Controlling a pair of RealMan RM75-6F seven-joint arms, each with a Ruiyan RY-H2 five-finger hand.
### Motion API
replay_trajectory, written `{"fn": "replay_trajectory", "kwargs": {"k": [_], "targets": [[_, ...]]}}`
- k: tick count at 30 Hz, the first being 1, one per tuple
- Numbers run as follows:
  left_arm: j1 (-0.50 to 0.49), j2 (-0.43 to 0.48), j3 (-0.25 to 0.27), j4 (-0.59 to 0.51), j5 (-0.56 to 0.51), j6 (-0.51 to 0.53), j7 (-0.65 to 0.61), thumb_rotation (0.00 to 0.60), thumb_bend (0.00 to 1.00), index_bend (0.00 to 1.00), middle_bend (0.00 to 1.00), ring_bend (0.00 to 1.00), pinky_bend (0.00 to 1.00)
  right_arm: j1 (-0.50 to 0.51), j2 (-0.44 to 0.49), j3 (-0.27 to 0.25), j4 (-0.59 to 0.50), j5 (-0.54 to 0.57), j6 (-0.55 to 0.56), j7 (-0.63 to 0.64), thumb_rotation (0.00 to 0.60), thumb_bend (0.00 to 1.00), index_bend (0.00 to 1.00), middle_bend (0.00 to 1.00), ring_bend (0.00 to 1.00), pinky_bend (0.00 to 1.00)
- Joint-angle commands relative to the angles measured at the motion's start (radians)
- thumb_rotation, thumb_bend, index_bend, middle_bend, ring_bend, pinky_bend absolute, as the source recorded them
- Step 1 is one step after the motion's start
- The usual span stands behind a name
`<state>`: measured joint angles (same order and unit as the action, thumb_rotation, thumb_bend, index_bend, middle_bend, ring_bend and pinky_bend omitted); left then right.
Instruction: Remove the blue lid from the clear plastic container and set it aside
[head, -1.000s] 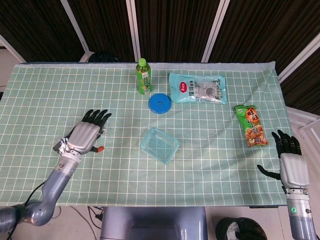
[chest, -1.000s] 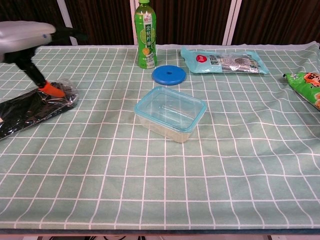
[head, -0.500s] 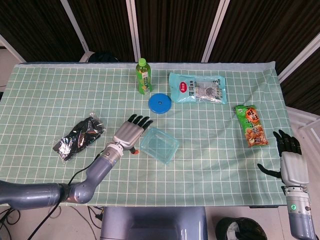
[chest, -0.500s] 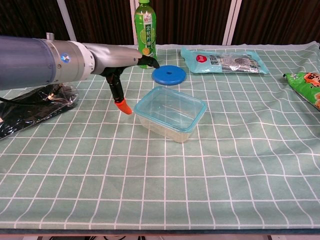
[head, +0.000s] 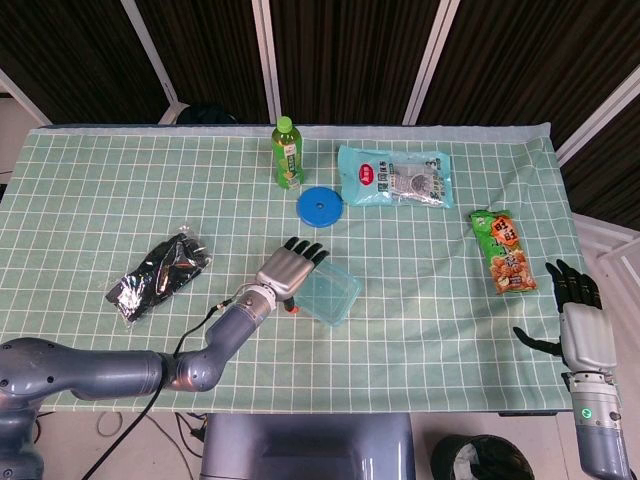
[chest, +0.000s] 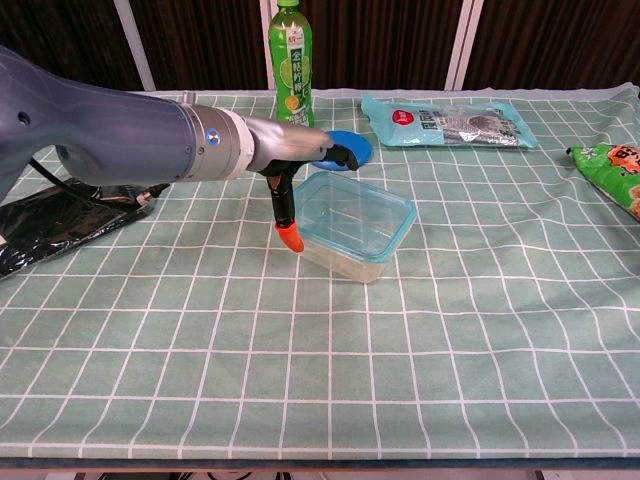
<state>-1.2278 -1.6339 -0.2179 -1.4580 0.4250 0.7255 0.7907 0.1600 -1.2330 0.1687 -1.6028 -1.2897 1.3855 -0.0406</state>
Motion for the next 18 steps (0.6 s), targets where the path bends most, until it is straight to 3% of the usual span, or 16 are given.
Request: {"fn": "replay_trajectory", "kwargs": {"k": [1,3,6,9,18], "targets": [[-0.027,-0.029,0.015,0.046,-0.004,-0.021,-0.018,0.6,0.01,0.01,0.04,0.06,0.25,0.0,0.0,0.0,-0.002,0.001,-0.001,0.0,0.6,0.25,0.0,0.0,0.0,0.0],[-0.032,-0.044,0.019,0.068,0.013,-0.024,-0.032,0.6,0.07,0.12,0.18,0.2,0.37,-0.001,0.001,0.001,-0.005,0.003,0.0,0.0,0.6,0.25,0.0,0.0,0.0,0.0],[-0.03,-0.065,0.023,0.096,0.073,-0.013,-0.065,0.6,0.13,0.28,0.33,0.32,0.46,-0.002,0.002,0.003,-0.009,0.006,0.001,0.0,0.6,0.25,0.0,0.0,0.0,0.0],[-0.021,-0.076,0.029,0.118,0.14,-0.016,-0.104,0.6,0.14,0.33,0.38,0.34,0.47,-0.002,0.004,0.0,-0.014,0.003,0.0,0.0,0.6,0.25,0.0,0.0,0.0,0.0],[0.017,-0.057,0.027,0.129,0.356,-0.065,-0.265,0.6,0.16,0.36,0.43,0.36,0.48,0.0,0.013,0.003,-0.036,-0.003,0.003,-0.004,0.6,0.25,0.0,0.0,0.0,0.0]]}}
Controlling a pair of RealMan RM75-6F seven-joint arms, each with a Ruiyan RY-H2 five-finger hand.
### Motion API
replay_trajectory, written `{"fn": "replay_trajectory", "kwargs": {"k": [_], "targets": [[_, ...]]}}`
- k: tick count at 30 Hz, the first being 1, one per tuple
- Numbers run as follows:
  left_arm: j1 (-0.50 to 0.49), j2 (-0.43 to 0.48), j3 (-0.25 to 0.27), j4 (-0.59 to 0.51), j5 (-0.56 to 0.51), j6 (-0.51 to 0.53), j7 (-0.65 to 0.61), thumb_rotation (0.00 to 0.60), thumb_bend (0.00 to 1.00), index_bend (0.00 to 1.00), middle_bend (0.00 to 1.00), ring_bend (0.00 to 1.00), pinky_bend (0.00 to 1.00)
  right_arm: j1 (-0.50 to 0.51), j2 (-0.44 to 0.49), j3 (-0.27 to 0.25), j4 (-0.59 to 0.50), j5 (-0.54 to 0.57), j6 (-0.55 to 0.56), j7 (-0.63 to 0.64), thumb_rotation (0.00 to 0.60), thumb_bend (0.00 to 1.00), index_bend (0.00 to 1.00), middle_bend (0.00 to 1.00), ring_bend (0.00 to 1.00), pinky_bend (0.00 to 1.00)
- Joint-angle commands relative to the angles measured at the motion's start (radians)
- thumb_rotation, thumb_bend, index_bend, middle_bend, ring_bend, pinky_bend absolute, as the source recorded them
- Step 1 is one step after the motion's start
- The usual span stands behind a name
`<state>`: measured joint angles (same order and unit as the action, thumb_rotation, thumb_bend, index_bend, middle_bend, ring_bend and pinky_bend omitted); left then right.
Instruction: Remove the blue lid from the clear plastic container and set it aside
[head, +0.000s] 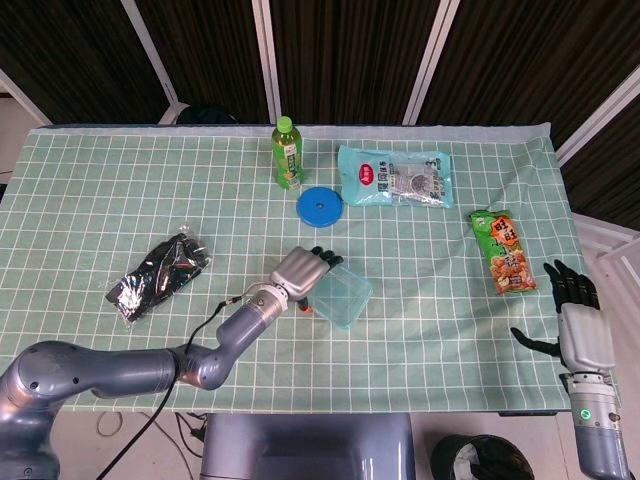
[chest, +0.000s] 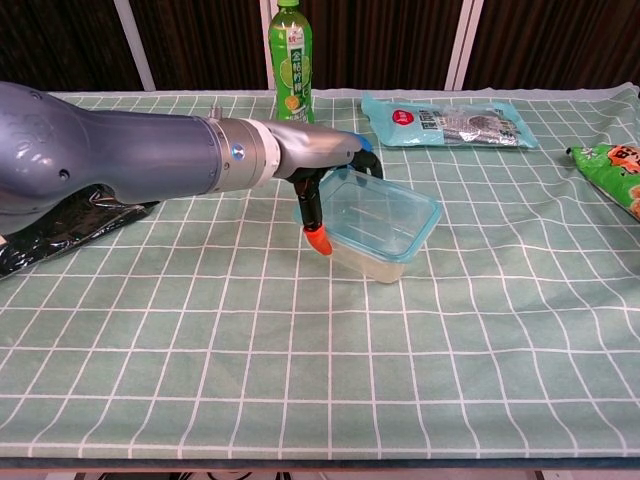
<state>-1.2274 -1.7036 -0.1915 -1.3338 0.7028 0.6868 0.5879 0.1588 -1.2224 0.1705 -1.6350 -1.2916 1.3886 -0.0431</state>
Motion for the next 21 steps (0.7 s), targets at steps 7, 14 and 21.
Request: {"fn": "replay_trajectory", "kwargs": {"k": [7,14,21], "targets": [[0.039,0.039,-0.01,0.014,0.267,-0.09,-0.224,0.6,0.16,0.38,0.44,0.38,0.49,0.028,0.001,0.017,-0.045,-0.014,-0.006,-0.031,0.6,0.25,0.0,0.0,0.0,0.0],[0.027,0.038,-0.016,0.054,0.385,-0.149,-0.343,0.6,0.16,0.38,0.44,0.38,0.49,0.095,-0.052,0.032,-0.119,-0.043,-0.042,-0.101,0.6,0.25,0.0,0.0,0.0,0.0],[0.006,0.022,-0.019,0.068,0.405,-0.163,-0.377,0.6,0.16,0.38,0.44,0.38,0.49,0.177,-0.144,0.038,-0.17,-0.053,-0.096,-0.211,0.6,0.25,0.0,0.0,0.0,0.0]]}}
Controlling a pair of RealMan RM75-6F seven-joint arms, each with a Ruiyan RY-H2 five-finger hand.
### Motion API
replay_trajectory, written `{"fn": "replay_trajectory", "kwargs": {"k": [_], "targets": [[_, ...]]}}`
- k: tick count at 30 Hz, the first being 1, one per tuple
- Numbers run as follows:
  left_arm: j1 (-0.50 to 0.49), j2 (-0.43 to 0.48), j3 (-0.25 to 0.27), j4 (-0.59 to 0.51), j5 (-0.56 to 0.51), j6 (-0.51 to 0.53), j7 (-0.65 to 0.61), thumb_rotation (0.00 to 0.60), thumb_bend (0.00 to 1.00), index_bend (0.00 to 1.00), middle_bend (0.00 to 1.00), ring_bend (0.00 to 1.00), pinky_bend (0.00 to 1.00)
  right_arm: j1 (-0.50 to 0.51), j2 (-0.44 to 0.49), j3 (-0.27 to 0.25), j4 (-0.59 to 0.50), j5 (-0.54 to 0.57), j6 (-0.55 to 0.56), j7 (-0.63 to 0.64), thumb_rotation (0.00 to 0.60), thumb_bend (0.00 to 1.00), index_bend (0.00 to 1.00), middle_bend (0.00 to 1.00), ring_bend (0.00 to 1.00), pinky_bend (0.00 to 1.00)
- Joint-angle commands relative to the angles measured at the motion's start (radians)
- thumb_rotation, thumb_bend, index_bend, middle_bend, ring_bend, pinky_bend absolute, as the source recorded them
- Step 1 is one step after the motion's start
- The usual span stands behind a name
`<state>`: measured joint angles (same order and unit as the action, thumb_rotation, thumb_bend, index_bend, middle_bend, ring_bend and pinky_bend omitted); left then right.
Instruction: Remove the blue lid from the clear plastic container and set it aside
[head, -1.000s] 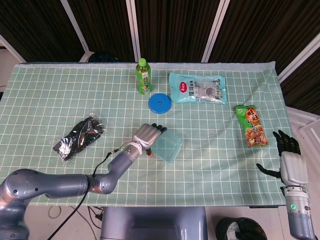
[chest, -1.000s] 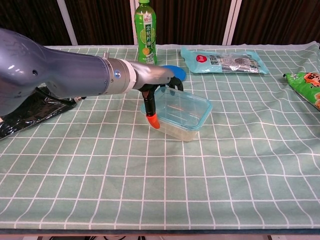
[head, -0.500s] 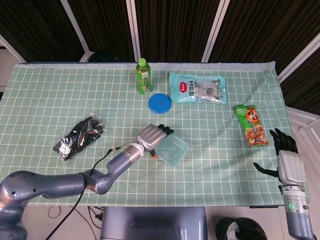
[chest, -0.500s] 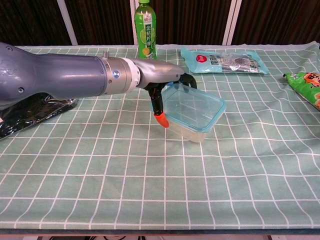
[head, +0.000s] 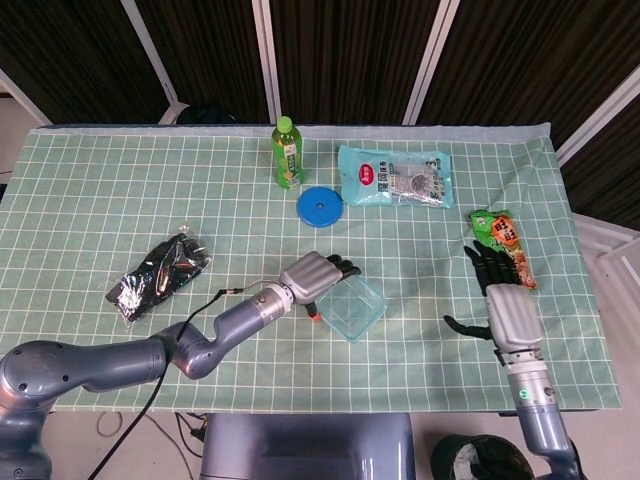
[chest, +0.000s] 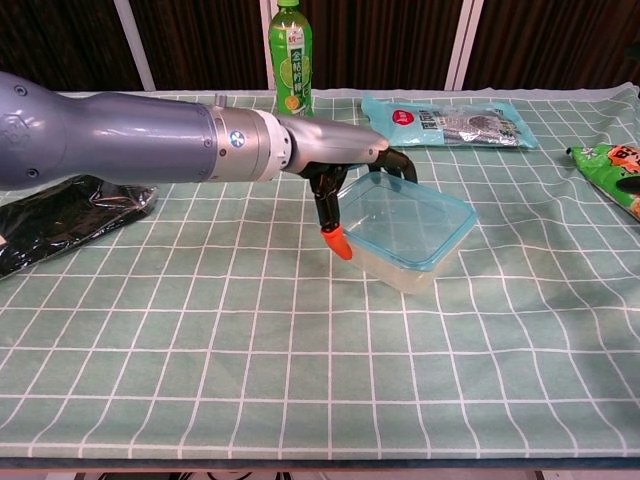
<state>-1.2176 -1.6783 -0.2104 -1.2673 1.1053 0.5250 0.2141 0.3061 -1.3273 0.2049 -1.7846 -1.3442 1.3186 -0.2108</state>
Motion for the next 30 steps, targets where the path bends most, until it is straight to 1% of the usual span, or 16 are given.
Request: {"fn": "replay_trajectory", "kwargs": {"k": [1,5,14,23,30], "targets": [[-0.006,-0.005,0.001,0.003,0.002,0.0,-0.003,0.6,0.16,0.38,0.44,0.38,0.49,0.037,-0.052,0.005,-0.023,0.005,-0.03,-0.056,0.6,0.25,0.0,0.0,0.0,0.0],[-0.01,-0.012,0.0,0.008,-0.009,0.011,0.001,0.6,0.16,0.38,0.44,0.38,0.49,0.053,-0.094,-0.003,-0.039,0.025,-0.043,-0.088,0.6,0.25,0.0,0.0,0.0,0.0],[-0.023,-0.013,0.019,0.008,-0.052,0.007,0.022,0.6,0.16,0.38,0.44,0.38,0.49,0.039,-0.164,-0.06,-0.048,0.045,-0.028,-0.131,0.6,0.25,0.0,0.0,0.0,0.0],[-0.031,-0.034,0.028,0.023,-0.101,-0.007,0.012,0.6,0.16,0.38,0.44,0.38,0.49,0.017,-0.188,-0.098,-0.021,0.054,-0.013,-0.142,0.6,0.25,0.0,0.0,0.0,0.0],[-0.037,-0.036,0.031,0.025,-0.11,-0.008,0.01,0.6,0.16,0.38,0.44,0.38,0.49,0.007,-0.198,-0.12,-0.015,0.053,-0.015,-0.137,0.6,0.25,0.0,0.0,0.0,0.0]]}}
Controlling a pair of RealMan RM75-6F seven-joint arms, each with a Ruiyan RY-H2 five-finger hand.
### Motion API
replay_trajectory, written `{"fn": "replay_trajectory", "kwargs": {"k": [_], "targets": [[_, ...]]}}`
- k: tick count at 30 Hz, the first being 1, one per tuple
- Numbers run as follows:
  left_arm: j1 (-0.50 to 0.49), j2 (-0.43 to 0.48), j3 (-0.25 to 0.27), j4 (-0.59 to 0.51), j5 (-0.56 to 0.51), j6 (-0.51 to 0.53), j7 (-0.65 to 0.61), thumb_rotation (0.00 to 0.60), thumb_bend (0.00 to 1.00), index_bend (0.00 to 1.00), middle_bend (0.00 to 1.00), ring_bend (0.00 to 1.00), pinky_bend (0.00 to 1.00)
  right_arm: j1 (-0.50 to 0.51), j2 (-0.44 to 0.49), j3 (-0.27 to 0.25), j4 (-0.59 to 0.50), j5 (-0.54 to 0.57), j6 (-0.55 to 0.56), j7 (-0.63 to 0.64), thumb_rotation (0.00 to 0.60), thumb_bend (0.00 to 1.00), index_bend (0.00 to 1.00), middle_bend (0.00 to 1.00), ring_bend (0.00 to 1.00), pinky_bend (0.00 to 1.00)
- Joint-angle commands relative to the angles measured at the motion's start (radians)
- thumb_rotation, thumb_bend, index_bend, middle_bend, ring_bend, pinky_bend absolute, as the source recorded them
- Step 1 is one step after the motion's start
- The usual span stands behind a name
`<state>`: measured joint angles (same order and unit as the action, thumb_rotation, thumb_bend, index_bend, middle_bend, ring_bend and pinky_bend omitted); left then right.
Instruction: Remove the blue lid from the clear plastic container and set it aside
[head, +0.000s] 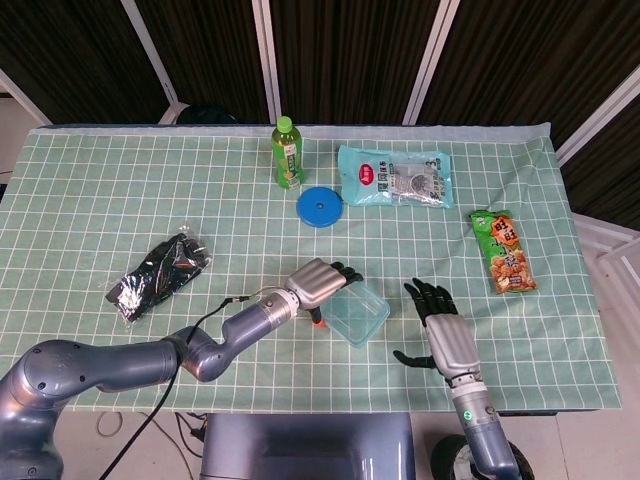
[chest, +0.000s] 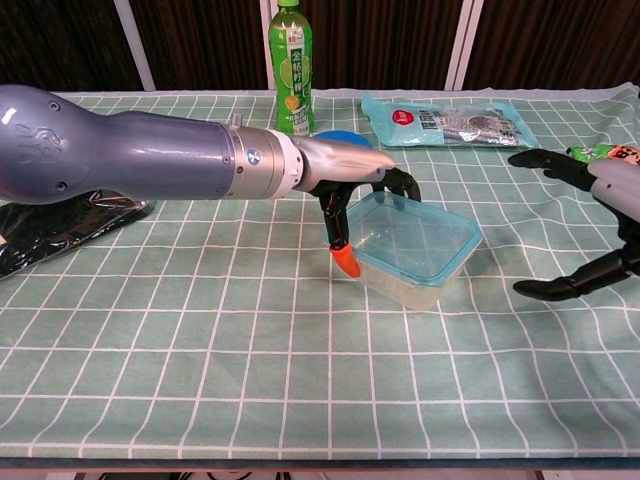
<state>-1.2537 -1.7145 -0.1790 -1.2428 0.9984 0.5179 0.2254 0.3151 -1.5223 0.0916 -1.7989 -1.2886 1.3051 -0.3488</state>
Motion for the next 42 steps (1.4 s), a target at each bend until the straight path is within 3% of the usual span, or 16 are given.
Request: {"fn": "replay_trajectory", "kwargs": {"k": [1,13,42], "targets": [[-0.003,0.001,-0.001,0.001,-0.006,-0.002,-0.002,0.6,0.16,0.38,0.44,0.38,0.49,-0.003,-0.006,-0.011,0.0,-0.006,-0.002,0.001,0.6,0.25,0.0,0.0,0.0,0.0],[-0.012,0.002,0.005,-0.015,-0.031,0.003,-0.003,0.6,0.16,0.38,0.44,0.38,0.49,-0.011,-0.039,-0.031,0.001,-0.014,-0.003,-0.009,0.6,0.25,0.0,0.0,0.0,0.0],[-0.038,-0.06,-0.004,-0.007,-0.089,0.054,0.034,0.6,0.16,0.38,0.44,0.38,0.5,-0.008,-0.108,-0.006,0.0,0.0,0.005,-0.02,0.6,0.25,0.0,0.0,0.0,0.0]]}}
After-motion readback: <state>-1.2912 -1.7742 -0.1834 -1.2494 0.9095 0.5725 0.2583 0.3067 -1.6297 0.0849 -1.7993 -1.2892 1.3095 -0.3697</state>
